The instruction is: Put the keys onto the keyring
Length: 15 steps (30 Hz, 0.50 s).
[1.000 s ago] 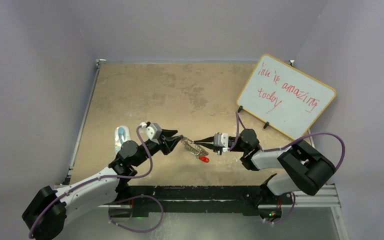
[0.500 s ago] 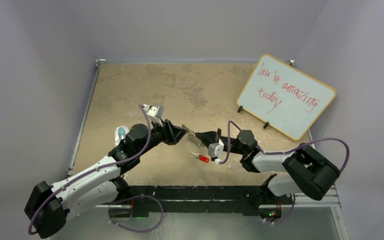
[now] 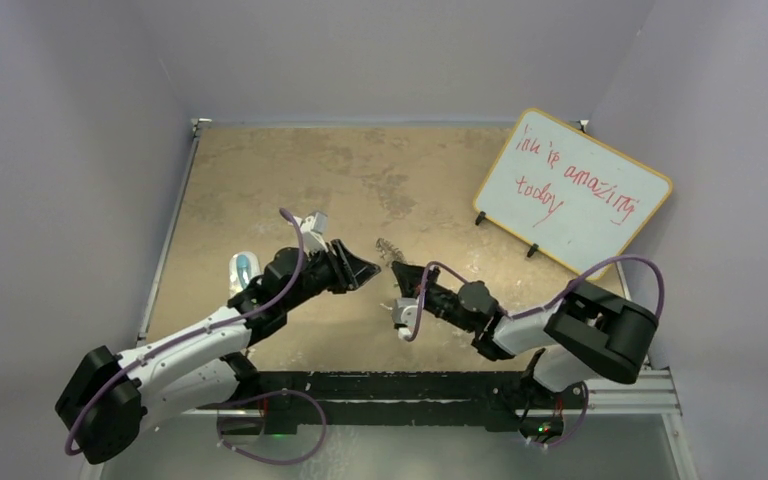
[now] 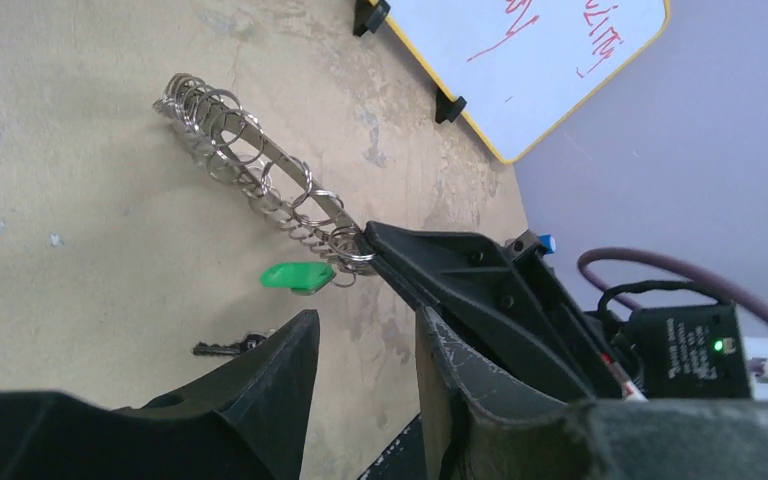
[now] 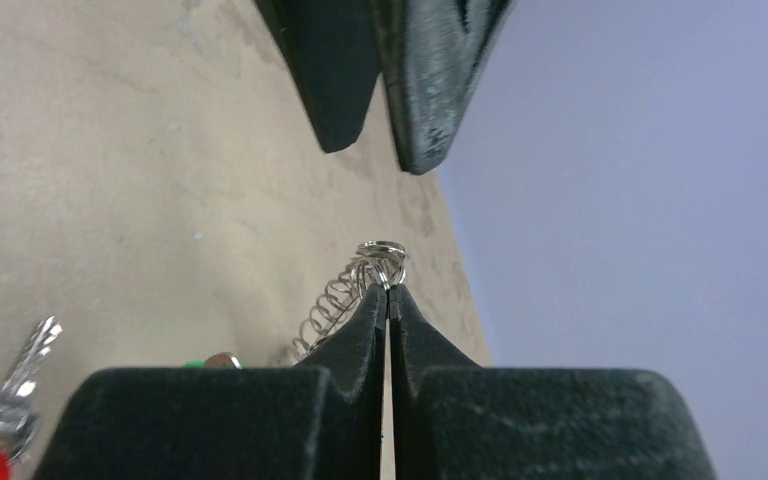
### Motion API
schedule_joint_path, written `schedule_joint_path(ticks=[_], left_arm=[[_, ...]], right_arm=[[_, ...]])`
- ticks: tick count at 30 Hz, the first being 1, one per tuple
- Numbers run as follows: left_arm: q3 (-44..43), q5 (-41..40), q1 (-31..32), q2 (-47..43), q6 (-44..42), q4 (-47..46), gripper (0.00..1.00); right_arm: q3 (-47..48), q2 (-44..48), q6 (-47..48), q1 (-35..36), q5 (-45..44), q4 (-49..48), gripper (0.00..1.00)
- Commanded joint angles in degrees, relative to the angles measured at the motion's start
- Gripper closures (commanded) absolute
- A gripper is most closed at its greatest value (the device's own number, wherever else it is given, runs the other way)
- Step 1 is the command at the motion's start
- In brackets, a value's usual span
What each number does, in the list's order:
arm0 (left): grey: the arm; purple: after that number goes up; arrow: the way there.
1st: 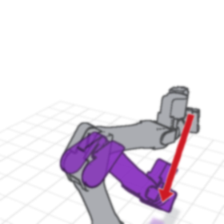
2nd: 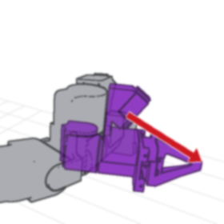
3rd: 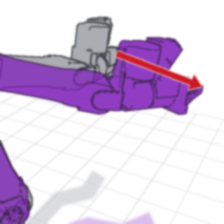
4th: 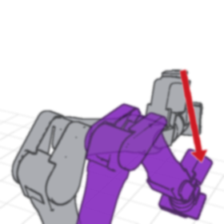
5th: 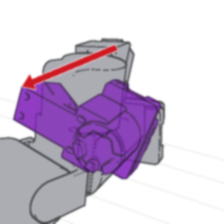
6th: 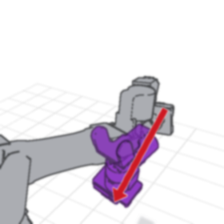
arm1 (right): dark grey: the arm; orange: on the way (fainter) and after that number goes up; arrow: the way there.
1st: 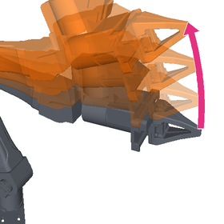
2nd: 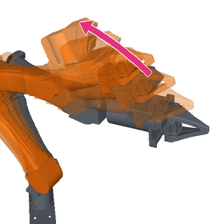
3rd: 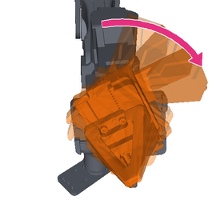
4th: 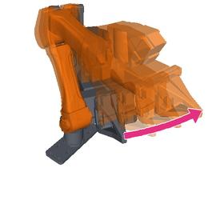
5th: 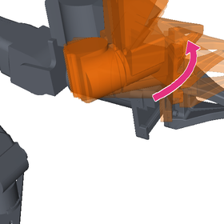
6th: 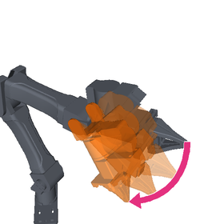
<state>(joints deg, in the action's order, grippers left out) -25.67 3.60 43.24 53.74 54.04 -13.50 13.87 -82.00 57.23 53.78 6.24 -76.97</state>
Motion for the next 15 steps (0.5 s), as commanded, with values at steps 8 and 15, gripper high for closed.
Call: schedule_joint_path(ticks=[8,15], left_arm=[[6.4,13.6,-6.3,10.3,18.3,-21.5,0.64],[7.1,14.2,-6.4,13.0,21.4,-21.2,0.65]], right_arm=[[-5.6,-13.1,2.3,6.9,-14.9,-26.9,1.00],[-3.7,-13.1,1.4,8.0,-18.5,-27.2,1.00]])
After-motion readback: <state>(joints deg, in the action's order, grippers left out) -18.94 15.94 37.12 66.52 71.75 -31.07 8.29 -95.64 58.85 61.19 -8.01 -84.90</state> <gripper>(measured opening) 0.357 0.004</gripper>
